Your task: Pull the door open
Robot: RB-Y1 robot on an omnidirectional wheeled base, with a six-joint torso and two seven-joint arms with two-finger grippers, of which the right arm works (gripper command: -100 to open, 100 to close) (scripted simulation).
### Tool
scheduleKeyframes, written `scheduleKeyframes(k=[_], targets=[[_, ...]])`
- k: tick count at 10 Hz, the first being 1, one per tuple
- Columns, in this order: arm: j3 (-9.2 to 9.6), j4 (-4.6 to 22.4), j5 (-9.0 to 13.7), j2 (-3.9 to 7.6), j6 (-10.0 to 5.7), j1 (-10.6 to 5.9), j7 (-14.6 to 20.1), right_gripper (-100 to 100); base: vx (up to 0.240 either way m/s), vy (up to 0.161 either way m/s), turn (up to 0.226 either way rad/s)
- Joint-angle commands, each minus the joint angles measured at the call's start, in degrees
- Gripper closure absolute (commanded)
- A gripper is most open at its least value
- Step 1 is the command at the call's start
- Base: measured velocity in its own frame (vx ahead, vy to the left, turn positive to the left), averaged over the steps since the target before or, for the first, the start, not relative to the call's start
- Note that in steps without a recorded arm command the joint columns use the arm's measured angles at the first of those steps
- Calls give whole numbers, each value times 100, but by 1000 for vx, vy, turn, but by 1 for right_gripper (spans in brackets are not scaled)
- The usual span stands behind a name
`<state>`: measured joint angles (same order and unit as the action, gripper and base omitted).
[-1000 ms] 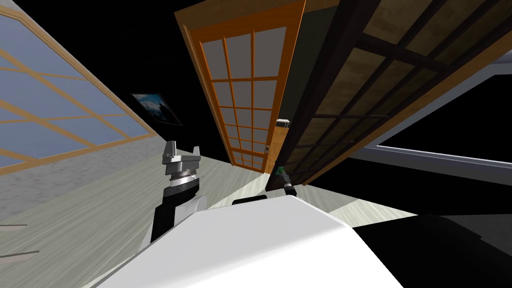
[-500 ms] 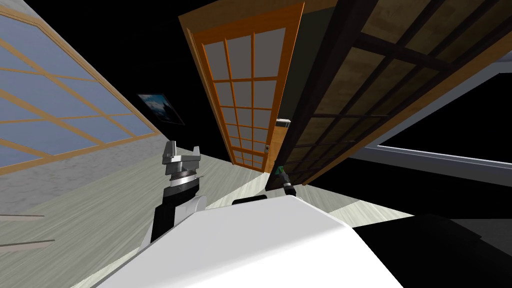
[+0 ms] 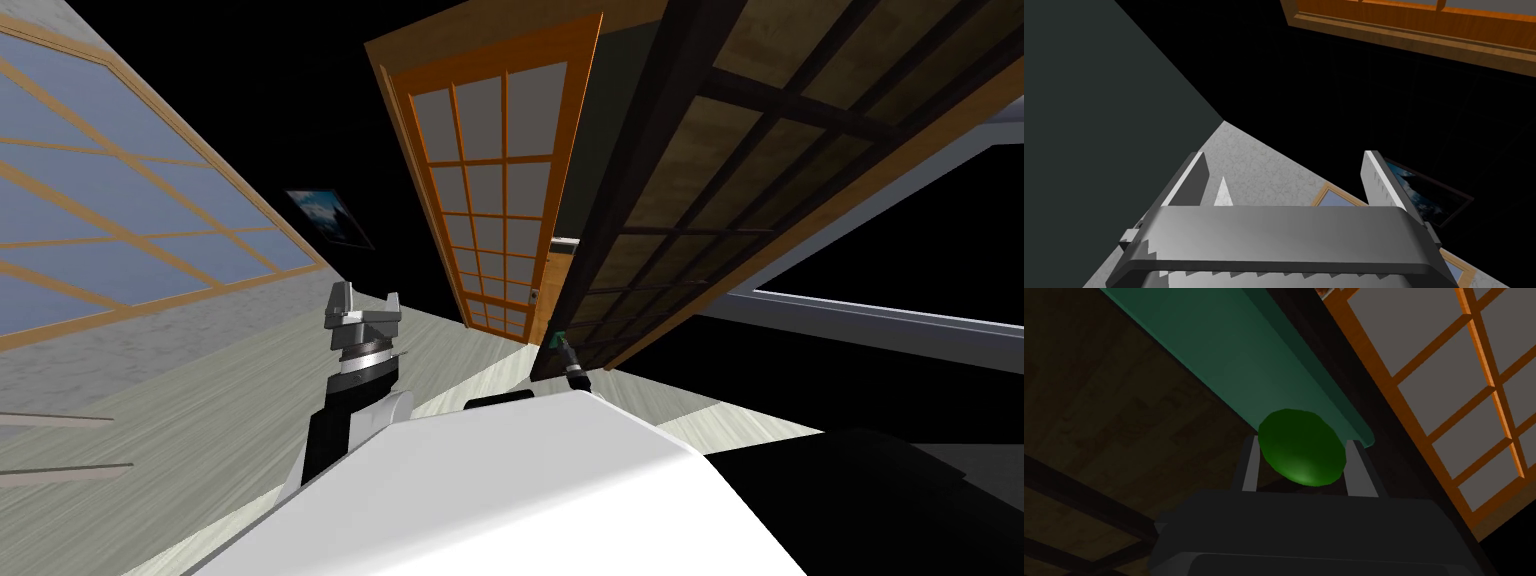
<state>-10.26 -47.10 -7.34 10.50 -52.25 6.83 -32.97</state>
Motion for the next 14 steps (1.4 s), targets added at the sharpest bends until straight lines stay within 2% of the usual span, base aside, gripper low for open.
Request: scheduleKeyframes(k=[1, 2, 5, 6, 8, 11, 12, 13, 14], targets=[[189, 3, 149, -43, -50, -47, 286, 100, -48, -31, 84], [189, 3, 149, -43, -50, -47, 383, 100, -34, -28, 30], [360, -13, 395, -18, -40, -67, 829, 100, -36, -20, 32], [360, -13, 395, -18, -40, -67, 853, 100, -33, -11, 8], [531, -28, 641, 6, -30, -88, 1222, 100, -44, -25, 66], [622, -37, 770, 19, -25, -99, 1561, 100, -38, -25, 36], [713, -45, 901, 32, -20, -110, 1798, 100, -39, -20, 16], [713, -45, 901, 32, -20, -110, 1800, 100, -27, -19, 5], [804, -53, 1032, 45, -15, -121, 2033, 100, -34, -21, 54]])
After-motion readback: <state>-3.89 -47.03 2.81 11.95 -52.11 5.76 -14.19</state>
